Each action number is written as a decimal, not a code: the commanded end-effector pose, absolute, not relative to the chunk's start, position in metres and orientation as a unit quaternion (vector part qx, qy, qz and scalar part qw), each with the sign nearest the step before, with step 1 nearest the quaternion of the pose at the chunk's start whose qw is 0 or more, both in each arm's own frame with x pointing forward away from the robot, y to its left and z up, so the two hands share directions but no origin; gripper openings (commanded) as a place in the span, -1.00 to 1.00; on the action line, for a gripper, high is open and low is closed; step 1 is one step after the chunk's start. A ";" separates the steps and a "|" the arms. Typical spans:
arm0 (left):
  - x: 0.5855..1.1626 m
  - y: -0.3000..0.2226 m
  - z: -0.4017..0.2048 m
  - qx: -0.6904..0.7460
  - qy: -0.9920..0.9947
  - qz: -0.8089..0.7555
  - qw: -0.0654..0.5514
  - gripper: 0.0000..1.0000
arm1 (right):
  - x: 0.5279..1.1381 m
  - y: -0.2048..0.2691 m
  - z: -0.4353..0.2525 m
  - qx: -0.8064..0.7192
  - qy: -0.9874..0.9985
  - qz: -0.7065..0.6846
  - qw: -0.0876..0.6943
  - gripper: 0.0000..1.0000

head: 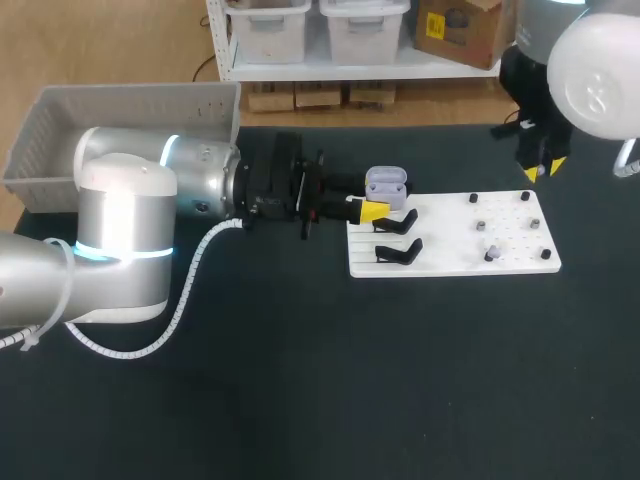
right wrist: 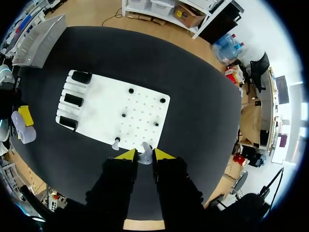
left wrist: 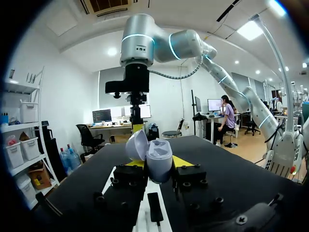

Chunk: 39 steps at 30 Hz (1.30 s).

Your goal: Pick up each earbud case from the left stands, insert the matching earbuds, close the lid, and place the case in the box.

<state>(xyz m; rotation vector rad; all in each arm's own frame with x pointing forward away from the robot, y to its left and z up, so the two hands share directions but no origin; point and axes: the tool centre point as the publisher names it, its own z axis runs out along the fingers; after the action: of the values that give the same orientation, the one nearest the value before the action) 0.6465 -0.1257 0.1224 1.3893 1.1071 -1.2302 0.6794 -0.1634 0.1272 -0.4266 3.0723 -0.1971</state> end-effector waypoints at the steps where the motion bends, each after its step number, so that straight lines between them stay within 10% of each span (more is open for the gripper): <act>1: 0.645 -0.125 0.121 0.566 0.452 -0.501 0.474 -1.00 | 0.679 -0.163 0.127 -0.137 0.988 -0.063 0.017 -1.00; 39: 0.645 -0.125 0.121 0.566 0.452 -0.501 0.474 -1.00 | 0.623 -0.039 0.199 0.122 0.992 -0.011 0.003 -1.00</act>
<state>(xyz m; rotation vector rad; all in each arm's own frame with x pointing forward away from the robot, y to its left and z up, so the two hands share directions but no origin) 0.6465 -0.1257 0.1224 1.3894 1.1072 -1.2301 0.6237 -0.0386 0.1985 0.3809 3.1147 -0.0318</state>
